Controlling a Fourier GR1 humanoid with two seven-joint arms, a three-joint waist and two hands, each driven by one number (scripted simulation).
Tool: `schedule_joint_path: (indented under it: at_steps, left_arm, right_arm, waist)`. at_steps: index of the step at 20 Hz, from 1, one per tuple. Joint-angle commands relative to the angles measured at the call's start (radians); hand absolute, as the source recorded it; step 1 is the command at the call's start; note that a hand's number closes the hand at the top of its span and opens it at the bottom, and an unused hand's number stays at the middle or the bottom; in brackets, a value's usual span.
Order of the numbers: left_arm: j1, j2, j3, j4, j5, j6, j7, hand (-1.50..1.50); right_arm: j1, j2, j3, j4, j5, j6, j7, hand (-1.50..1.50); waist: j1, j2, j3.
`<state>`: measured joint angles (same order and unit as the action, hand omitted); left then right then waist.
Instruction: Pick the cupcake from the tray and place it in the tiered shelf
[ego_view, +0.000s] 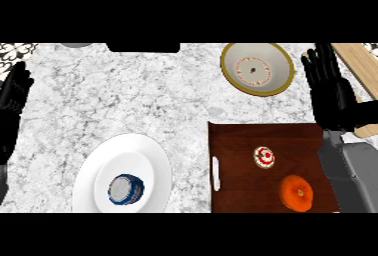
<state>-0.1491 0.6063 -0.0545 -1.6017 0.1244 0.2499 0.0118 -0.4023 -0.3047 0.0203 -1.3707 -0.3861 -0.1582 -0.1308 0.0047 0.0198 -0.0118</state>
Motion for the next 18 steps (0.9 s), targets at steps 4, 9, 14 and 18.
schedule_joint_path:
  at_steps: [4,9,14,18]
  left_arm:
    - [0.004,-0.077,-0.050,-0.009,0.069,-0.058,0.033,0.00]
    - [0.044,-0.167,-0.121,-0.020,0.125,-0.086,0.060,0.00]
    - [0.053,-0.160,-0.115,-0.035,0.118,-0.093,0.091,0.00]
    - [0.076,-0.153,-0.077,-0.039,0.137,-0.133,0.075,0.00]
  right_arm:
    - [-0.115,-0.030,0.019,-0.043,-0.165,0.387,-0.093,1.50]
    - [-0.018,-0.246,0.125,0.155,0.136,0.404,-0.043,1.50]
    - [0.024,-0.281,0.157,0.247,0.065,0.771,-0.246,-1.50]
    - [0.014,-0.337,0.147,0.321,0.159,0.894,-0.407,-1.50]
  waist:
    - [0.012,-0.014,0.016]
    - [0.019,0.000,0.012]
    - [0.012,-0.014,0.014]
    - [0.009,-0.016,0.013]
